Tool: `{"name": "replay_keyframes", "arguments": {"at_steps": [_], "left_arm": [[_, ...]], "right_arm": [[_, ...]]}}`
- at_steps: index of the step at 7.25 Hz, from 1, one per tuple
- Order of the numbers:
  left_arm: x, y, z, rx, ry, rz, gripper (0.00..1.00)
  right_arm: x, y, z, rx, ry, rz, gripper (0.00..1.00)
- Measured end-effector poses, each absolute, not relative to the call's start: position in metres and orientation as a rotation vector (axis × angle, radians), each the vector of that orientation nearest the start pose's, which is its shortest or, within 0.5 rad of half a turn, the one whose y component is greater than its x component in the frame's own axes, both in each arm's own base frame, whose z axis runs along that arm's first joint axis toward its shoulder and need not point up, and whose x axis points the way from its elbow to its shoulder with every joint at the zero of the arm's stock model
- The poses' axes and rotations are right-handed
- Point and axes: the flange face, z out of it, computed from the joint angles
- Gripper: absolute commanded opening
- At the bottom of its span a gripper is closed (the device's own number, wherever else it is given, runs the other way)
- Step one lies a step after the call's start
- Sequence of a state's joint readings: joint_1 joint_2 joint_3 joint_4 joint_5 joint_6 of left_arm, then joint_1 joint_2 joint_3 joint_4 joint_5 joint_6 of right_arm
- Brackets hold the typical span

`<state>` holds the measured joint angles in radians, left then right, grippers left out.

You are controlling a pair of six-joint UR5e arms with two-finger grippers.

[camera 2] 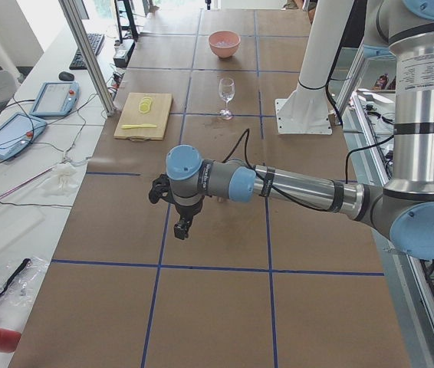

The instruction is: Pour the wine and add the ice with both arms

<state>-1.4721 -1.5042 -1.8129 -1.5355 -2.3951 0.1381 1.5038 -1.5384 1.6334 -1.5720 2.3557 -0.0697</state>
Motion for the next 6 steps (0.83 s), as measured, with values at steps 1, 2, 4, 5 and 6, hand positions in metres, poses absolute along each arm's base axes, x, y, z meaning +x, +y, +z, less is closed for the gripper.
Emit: {"name": "replay_keyframes", "arguments": {"at_steps": [1,2,4,5,6], "left_arm": [[-0.014,-0.468,0.575,0.129,0.827,0.275,1.0],[-0.015,-0.467,0.581,0.126,0.828,0.274,1.0],[-0.015,-0.467,0.596,0.119,0.829,0.271,1.0],[-0.015,-0.469,0.596,0.127,0.828,0.273,1.0],[-0.015,-0.474,0.592,0.144,0.827,0.278,1.0]], "right_arm": [[0.028,-0.513,0.611,0.09,-0.79,-0.167,1.0],[0.028,-0.513,0.61,0.092,-0.793,-0.167,1.0],[0.028,-0.513,0.61,0.095,-0.795,-0.168,1.0],[0.028,-0.513,0.61,0.096,-0.795,-0.169,1.0],[0.028,-0.513,0.61,0.095,-0.795,-0.168,1.0]]}}
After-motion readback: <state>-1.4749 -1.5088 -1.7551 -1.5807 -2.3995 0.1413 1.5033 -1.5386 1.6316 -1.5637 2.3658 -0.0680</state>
